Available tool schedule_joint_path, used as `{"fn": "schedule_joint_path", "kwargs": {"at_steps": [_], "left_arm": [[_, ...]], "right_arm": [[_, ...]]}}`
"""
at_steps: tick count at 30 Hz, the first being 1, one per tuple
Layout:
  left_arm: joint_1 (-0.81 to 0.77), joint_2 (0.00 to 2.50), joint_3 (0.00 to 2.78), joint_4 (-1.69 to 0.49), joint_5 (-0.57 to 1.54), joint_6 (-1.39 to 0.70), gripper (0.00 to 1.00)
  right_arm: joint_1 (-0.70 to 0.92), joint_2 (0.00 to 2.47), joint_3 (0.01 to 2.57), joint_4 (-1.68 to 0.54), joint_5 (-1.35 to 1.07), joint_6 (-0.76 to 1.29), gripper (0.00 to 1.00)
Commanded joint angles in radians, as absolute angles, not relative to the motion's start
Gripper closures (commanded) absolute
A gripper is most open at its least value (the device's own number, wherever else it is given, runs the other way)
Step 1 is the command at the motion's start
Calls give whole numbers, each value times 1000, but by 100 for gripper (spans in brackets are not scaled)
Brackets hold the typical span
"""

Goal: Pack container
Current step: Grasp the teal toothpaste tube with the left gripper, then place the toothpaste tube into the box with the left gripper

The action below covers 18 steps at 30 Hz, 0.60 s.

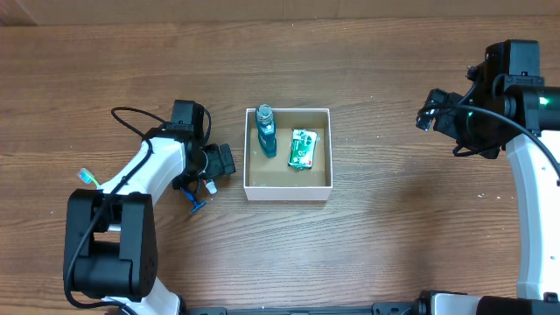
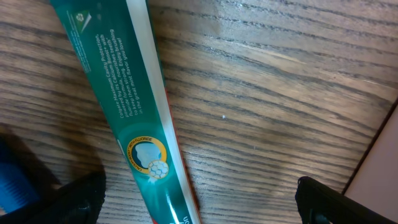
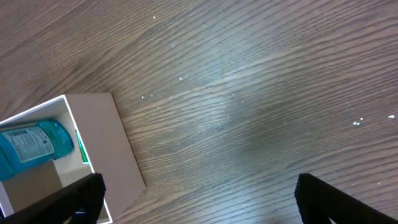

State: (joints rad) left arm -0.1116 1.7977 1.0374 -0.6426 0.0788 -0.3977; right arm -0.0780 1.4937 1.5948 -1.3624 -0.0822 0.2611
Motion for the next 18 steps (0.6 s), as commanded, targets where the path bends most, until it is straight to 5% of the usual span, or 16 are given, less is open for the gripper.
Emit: {"fn": "schedule_joint_path", "kwargs": {"at_steps": [1,5,10,18], "left_arm": [[-113,1845,1038,-654,60,-424,12],[-114,1845,1038,-670,57,-424,50],[-114,1845,1038,-685,23,-427,71],[-114,1842,1039,-696,3,-427,67]], "right_arm": [[-80,1489,1590,-1361,-92,257,0],[-80,1489,1590,-1361,-92,257,0],[-80,1489,1590,-1361,-92,257,0],[-80,1489,1590,-1361,-92,257,0]]}}
